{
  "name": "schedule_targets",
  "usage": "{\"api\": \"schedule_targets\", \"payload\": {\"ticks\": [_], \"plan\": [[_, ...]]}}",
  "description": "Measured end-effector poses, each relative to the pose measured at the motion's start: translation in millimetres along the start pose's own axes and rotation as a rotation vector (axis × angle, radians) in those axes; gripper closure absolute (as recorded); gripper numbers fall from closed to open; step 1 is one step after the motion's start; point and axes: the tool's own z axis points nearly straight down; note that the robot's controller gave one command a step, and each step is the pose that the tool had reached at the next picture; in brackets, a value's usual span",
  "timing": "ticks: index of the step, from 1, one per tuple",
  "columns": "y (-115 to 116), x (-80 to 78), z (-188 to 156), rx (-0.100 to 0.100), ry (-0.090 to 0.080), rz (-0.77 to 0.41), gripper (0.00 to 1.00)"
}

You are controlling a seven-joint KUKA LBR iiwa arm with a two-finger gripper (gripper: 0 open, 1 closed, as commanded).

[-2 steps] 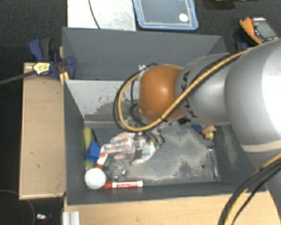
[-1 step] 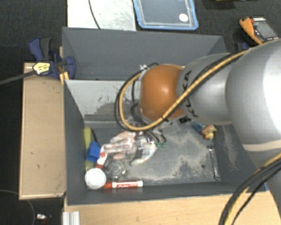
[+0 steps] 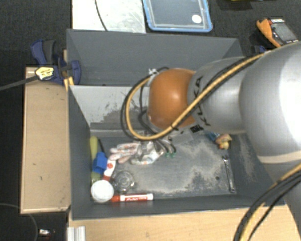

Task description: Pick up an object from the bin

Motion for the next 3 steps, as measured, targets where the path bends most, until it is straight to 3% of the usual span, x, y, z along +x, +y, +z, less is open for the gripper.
{"api": "schedule_targets", "payload": {"ticks": [1,3], "plan": [[0.0,0.2,-0.4,0.0,0.0,0.002,1.0],[0.1,-0.8,-40.6,0.0,-0.001,0.003,1.0]]}}
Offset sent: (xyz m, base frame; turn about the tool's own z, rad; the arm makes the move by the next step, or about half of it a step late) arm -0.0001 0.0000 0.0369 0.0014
